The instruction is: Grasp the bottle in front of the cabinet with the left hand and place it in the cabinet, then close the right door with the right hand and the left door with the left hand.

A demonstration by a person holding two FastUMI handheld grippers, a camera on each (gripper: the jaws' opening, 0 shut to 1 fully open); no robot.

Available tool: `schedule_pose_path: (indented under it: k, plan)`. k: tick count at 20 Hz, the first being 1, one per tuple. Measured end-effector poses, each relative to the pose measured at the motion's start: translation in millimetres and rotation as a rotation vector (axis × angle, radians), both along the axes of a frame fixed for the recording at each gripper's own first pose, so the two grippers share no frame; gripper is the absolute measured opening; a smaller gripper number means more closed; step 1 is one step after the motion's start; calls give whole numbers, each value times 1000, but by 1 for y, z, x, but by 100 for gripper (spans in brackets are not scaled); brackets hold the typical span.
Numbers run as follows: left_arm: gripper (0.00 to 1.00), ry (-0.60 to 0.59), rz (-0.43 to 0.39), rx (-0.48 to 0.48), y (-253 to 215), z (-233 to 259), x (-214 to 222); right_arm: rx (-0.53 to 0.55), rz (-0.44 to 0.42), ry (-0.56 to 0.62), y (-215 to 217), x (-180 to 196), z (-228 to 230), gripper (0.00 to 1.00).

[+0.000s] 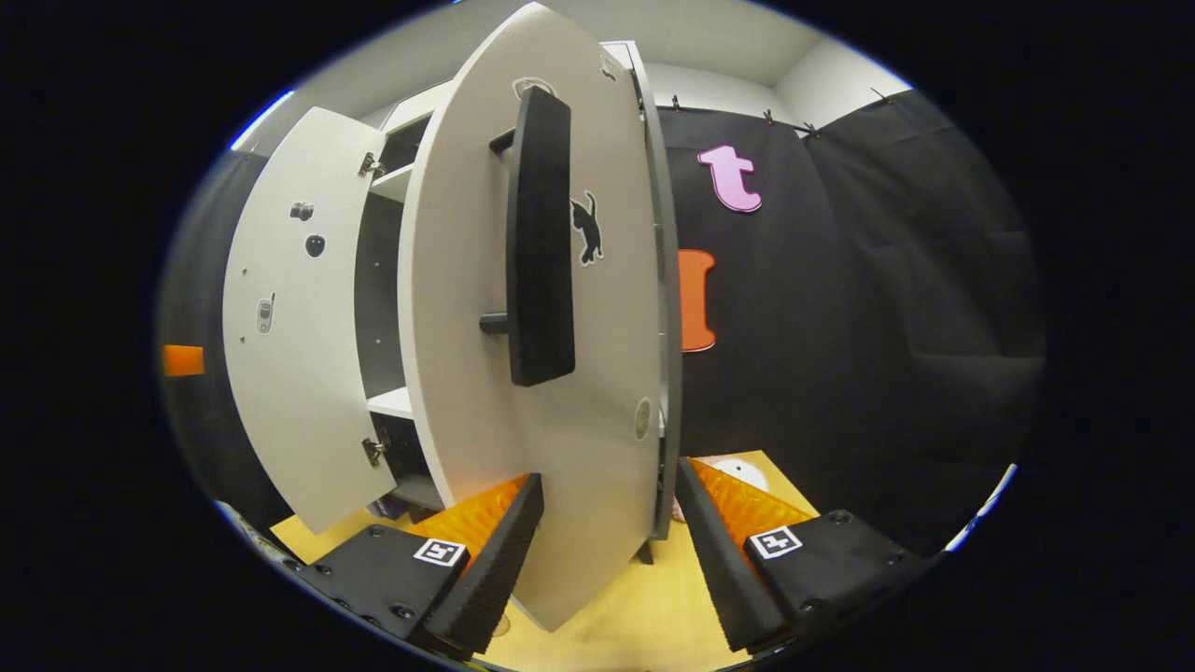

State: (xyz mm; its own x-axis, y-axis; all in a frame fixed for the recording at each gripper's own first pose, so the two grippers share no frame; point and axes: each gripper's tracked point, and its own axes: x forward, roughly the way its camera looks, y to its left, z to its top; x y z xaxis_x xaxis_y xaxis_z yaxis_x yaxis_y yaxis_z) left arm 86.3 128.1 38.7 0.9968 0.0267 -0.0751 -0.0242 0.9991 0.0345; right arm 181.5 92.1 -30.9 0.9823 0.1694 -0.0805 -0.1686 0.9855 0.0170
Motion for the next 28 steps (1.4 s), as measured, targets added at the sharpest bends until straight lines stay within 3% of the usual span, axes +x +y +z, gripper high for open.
schedule_pose_path:
  k: [5, 9, 10, 11, 12, 17, 19, 24, 28]
  plan:
    - [95, -11, -13, 27, 24, 6, 4, 14, 36, -27, 64, 37, -8, 95]
    - [95, -13, -8, 32, 38, 6, 9, -34, 22, -38, 101, 74, -19, 95]
    - [95, -16, -3, 35, 42, 7, 8, -47, 23, -34, 103, 78, -18, 91]
    - [95, -18, 1, 37, 46, 7, 8, -52, 24, -43, 105, 79, -16, 95]
    - [92, -18, 6, 36, 53, 7, 11, -57, 22, -45, 108, 81, -17, 94]
    - [98, -3, 52, 34, 84, 1, 13, -62, -11, -61, 117, 90, -19, 94]
    - [95, -1, 76, 38, 100, -1, 19, -59, -20, -54, 119, 95, -19, 94]
    - [98, 3, 107, 65, 129, -6, 42, -39, -43, -50, 122, 102, -20, 94]
    - [95, 20, 108, 79, 143, -18, 63, -47, -56, -50, 127, 106, -19, 94]
